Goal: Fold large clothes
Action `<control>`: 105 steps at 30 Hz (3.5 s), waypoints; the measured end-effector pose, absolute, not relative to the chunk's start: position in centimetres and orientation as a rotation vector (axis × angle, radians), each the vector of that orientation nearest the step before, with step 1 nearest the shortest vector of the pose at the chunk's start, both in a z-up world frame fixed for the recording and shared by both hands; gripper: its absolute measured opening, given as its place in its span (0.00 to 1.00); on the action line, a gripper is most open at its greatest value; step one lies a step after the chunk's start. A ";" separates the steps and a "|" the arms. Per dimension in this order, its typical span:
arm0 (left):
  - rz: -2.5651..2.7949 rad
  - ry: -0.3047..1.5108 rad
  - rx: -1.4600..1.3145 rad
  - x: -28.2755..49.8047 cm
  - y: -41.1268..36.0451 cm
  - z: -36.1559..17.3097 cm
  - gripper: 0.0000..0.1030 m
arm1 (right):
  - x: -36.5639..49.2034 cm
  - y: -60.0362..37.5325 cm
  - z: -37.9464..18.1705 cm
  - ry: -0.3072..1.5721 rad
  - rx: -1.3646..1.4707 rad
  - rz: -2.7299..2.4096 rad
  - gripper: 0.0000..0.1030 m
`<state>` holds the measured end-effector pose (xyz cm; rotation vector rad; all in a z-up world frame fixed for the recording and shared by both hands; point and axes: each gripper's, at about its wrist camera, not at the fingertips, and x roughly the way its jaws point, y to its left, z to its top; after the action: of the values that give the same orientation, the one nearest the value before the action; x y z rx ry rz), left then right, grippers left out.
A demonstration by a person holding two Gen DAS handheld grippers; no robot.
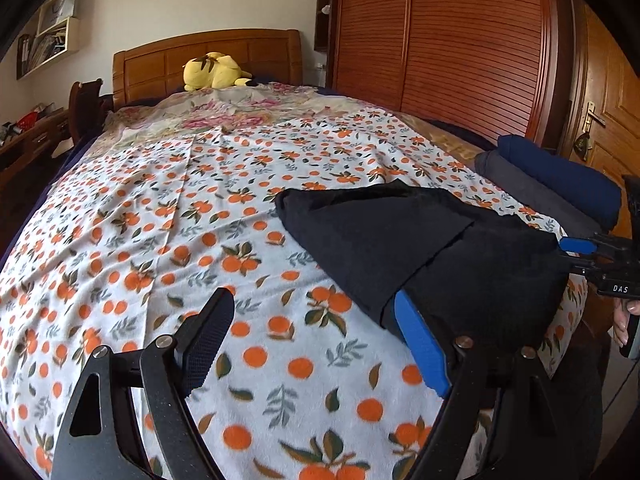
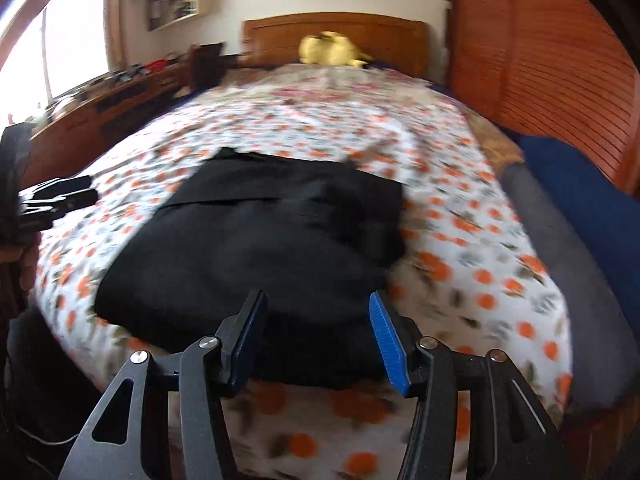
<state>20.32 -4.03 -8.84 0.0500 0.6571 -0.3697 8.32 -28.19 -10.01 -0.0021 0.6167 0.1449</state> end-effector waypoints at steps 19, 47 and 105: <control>-0.401 0.726 0.127 29.8 -9.6 -10.3 0.75 | 12.5 -29.7 -15.0 0.702 0.199 0.282 0.76; -0.402 0.897 0.016 37.0 -10.3 -15.2 0.63 | 12.3 -29.0 -15.9 0.654 0.206 0.326 0.67; -0.771 0.451 0.195 30.2 -50.0 7.3 0.12 | 2.7 -62.8 0.6 0.335 0.064 -0.292 0.09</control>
<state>30.25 -50.01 7.32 0.1951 0.4510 -0.7708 2.71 -62.75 0.61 0.0636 0.3354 -0.2924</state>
